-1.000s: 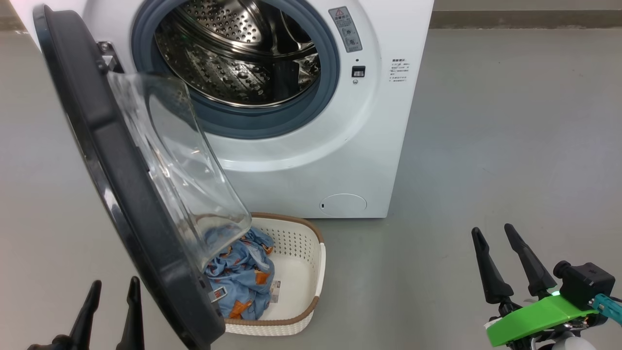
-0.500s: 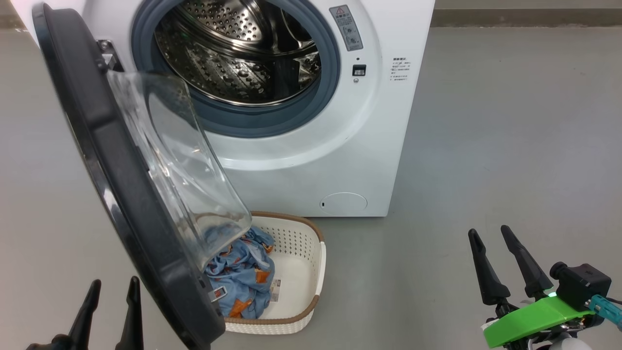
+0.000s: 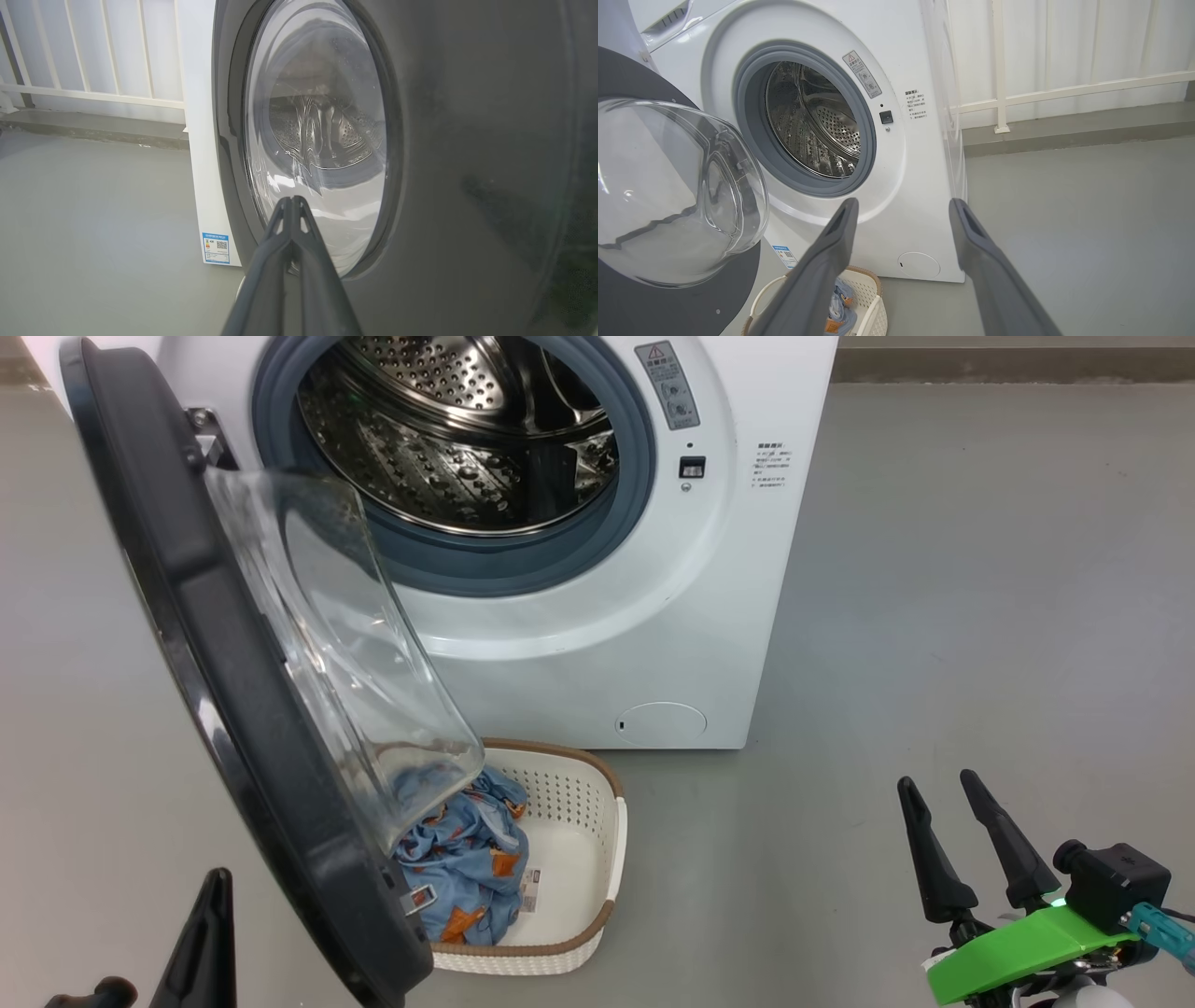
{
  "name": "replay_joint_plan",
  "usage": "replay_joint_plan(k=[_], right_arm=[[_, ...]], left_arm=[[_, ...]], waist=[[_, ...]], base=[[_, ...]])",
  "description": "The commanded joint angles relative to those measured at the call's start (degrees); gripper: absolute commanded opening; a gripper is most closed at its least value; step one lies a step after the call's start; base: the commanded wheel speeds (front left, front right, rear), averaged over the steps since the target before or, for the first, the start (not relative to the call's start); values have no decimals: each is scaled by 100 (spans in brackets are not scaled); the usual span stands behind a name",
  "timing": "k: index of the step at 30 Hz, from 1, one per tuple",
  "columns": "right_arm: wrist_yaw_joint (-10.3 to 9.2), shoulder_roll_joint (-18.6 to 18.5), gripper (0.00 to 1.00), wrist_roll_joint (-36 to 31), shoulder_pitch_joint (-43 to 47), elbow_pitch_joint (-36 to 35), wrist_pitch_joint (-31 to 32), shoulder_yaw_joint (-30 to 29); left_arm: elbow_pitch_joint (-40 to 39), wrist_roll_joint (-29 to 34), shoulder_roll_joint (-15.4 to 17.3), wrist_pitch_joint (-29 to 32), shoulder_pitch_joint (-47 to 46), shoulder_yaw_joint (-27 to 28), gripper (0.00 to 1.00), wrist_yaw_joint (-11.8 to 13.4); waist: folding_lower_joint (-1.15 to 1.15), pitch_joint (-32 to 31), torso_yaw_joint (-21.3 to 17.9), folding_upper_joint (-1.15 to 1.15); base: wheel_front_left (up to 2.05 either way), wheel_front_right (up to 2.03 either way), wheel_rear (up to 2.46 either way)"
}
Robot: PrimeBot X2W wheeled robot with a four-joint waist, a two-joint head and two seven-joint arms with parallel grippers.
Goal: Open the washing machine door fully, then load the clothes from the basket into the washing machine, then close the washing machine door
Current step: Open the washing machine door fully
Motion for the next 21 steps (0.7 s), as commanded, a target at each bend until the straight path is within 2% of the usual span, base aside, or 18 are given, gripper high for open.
replay_joint_plan(k=[1,6,17,21], right_arm=[[9,-44,100,-40,9,-130,-69,143],[9,-32,100,-27,5,-127,-69,136],[9,17,100,-35,28,-152,-69,84],[9,29,100,-34,31,-152,-69,94]], left_arm=[[-171,-26,124,-46,-216,213,0,-18],[-284,-28,130,-46,-236,362,0,-18],[-1044,81,75,-46,-318,679,0,-18],[-1757,218,22,-46,-397,750,0,-18]], waist=[[0,1,3,0],[0,18,17,0],[0,4,99,0],[0,-2,124,0]], base=[[0,0,0],[0,0,0],[0,0,0],[0,0,0]])
